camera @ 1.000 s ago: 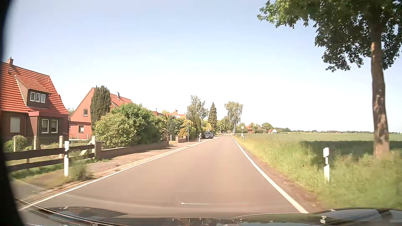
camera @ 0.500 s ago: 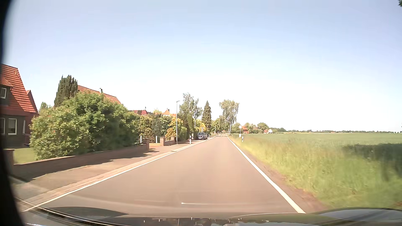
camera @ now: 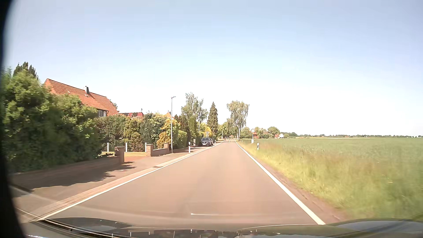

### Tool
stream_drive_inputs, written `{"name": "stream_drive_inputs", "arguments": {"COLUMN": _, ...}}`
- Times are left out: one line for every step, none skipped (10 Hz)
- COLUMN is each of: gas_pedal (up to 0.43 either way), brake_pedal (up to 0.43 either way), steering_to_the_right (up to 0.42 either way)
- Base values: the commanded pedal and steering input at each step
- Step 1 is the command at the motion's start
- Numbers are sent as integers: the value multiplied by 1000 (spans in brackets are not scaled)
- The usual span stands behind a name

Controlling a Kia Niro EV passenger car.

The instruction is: Follow the waypoints while adhering to traffic rules and regulations

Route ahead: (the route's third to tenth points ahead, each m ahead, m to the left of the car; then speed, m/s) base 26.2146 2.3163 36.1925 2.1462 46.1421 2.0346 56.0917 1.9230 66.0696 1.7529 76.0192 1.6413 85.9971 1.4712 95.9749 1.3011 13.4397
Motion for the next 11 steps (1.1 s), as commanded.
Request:
{"name": "stream_drive_inputs", "arguments": {"gas_pedal": 157, "brake_pedal": 0, "steering_to_the_right": 8}}
{"name": "stream_drive_inputs", "arguments": {"gas_pedal": 157, "brake_pedal": 0, "steering_to_the_right": 8}}
{"name": "stream_drive_inputs", "arguments": {"gas_pedal": 157, "brake_pedal": 0, "steering_to_the_right": 7}}
{"name": "stream_drive_inputs", "arguments": {"gas_pedal": 157, "brake_pedal": 0, "steering_to_the_right": 7}}
{"name": "stream_drive_inputs", "arguments": {"gas_pedal": 130, "brake_pedal": 0, "steering_to_the_right": 6}}
{"name": "stream_drive_inputs", "arguments": {"gas_pedal": 98, "brake_pedal": 0, "steering_to_the_right": 6}}
{"name": "stream_drive_inputs", "arguments": {"gas_pedal": 98, "brake_pedal": 0, "steering_to_the_right": 6}}
{"name": "stream_drive_inputs", "arguments": {"gas_pedal": 98, "brake_pedal": 0, "steering_to_the_right": 6}}
{"name": "stream_drive_inputs", "arguments": {"gas_pedal": 87, "brake_pedal": 0, "steering_to_the_right": 4}}
{"name": "stream_drive_inputs", "arguments": {"gas_pedal": 59, "brake_pedal": 0, "steering_to_the_right": 3}}
{"name": "stream_drive_inputs", "arguments": {"gas_pedal": 47, "brake_pedal": 0, "steering_to_the_right": 3}}
